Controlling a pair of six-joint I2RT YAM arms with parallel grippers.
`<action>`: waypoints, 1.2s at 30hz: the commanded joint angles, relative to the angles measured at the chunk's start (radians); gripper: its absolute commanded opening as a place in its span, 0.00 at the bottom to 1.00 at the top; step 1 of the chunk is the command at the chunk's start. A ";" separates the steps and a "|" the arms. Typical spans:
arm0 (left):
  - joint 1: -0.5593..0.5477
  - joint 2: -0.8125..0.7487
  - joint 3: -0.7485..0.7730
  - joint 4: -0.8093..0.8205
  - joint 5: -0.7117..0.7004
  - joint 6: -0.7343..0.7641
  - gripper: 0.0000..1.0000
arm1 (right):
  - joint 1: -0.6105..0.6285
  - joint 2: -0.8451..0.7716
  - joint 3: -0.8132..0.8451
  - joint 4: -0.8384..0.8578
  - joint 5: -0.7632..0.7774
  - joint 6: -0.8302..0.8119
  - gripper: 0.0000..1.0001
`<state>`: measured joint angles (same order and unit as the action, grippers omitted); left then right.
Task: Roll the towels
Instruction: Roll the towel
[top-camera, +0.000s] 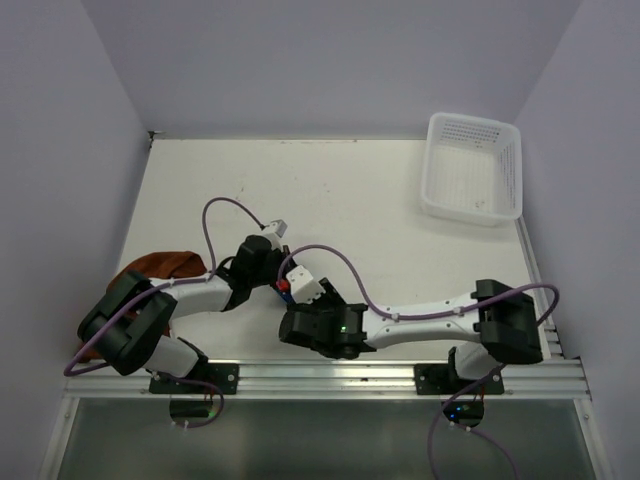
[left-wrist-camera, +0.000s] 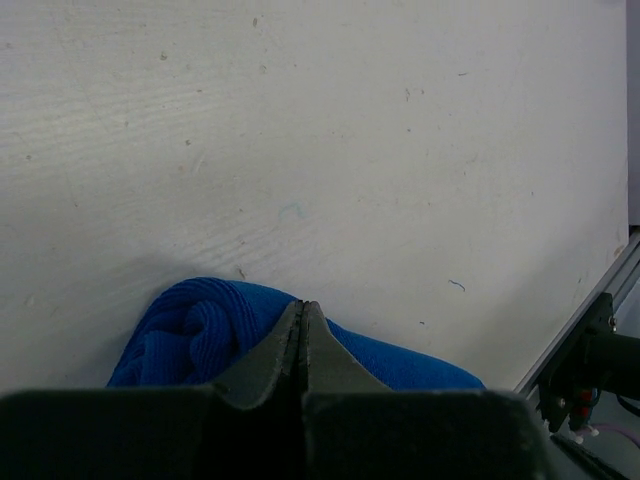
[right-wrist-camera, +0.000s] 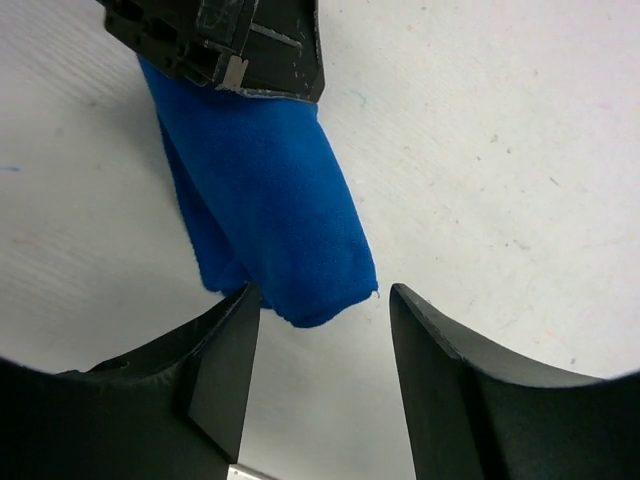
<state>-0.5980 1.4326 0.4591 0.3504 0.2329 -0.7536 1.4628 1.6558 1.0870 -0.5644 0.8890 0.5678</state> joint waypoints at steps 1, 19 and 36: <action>-0.005 -0.001 -0.034 -0.048 -0.063 0.002 0.00 | -0.021 -0.148 -0.090 0.208 -0.168 -0.066 0.58; -0.006 -0.011 -0.031 -0.073 -0.089 0.011 0.00 | -0.426 -0.272 -0.438 0.600 -0.844 0.057 0.65; -0.006 -0.024 0.097 -0.158 -0.107 0.051 0.00 | -0.421 -0.332 -0.522 0.601 -0.760 -0.058 0.00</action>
<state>-0.6044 1.4204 0.4843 0.2935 0.1925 -0.7620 1.0344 1.3766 0.5846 0.1089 0.0597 0.5835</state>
